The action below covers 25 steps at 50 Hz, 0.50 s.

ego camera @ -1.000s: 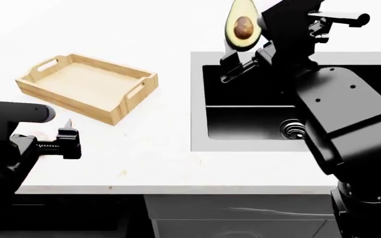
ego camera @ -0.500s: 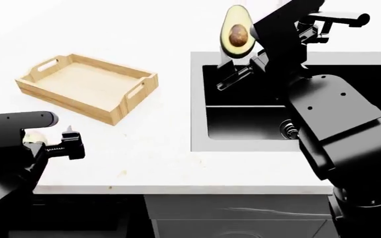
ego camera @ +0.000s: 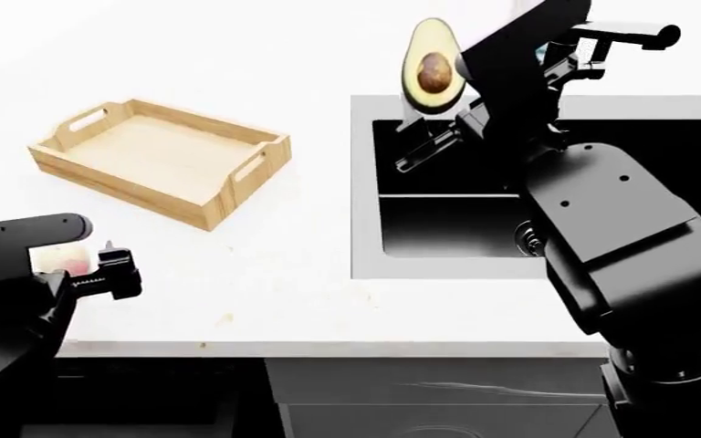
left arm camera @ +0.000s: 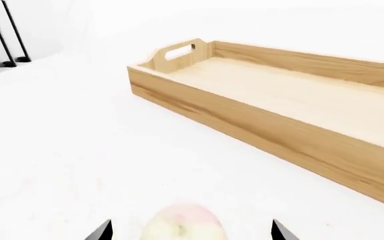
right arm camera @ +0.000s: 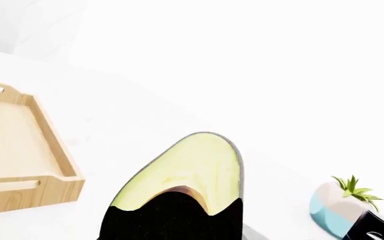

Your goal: Pick up the fruits and vegetables and place them in the sink. Turn on the sink faucet to wash them. Then turn the sink off and put them in the tray.

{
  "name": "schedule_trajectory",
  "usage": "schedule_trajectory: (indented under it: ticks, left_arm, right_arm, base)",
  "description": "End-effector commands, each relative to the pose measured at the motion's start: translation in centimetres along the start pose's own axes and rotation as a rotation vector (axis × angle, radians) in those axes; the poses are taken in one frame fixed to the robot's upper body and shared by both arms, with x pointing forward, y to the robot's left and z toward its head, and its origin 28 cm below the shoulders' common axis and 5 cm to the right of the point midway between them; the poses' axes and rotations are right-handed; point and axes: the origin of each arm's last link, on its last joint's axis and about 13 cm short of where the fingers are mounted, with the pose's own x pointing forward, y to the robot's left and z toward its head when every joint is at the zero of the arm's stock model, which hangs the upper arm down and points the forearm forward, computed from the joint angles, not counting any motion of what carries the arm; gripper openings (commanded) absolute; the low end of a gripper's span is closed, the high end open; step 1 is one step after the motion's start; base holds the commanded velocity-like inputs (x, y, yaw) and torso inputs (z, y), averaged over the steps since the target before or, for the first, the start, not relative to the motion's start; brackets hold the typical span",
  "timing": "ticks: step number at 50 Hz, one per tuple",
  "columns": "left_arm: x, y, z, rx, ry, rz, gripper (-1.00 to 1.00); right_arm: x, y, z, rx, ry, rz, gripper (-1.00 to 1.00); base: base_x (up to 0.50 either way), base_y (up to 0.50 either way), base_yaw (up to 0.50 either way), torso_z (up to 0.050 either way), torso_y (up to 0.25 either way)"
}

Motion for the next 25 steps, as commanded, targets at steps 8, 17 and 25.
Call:
schedule_trajectory:
  ticks: [8, 17, 25]
  left_arm:
    - [0.4, 0.5, -3.0, -0.016, 0.103, 0.019, -1.0]
    - [-4.0, -0.1, 6.4, -0.057, -0.087, -0.25, -1.0]
    - [-5.4, -3.5, 13.9, 0.079, -0.143, -0.526, -1.0]
  right_arm:
    - [-0.1, 0.1, -0.2, -0.002, 0.01, -0.004, -1.0]
    - [-0.4, -0.3, 0.3, -0.002, 0.006, -0.02, -1.0]
    - [-1.9, -1.2, 1.7, -0.009, 0.042, -0.025, -1.0]
  base:
    - [0.0, 0.0, 0.0, 0.0, 0.0]
    - [0.0, 0.0, 0.0, 0.0, 0.0]
    - [0.0, -0.12, 0.0, 0.0, 0.0]
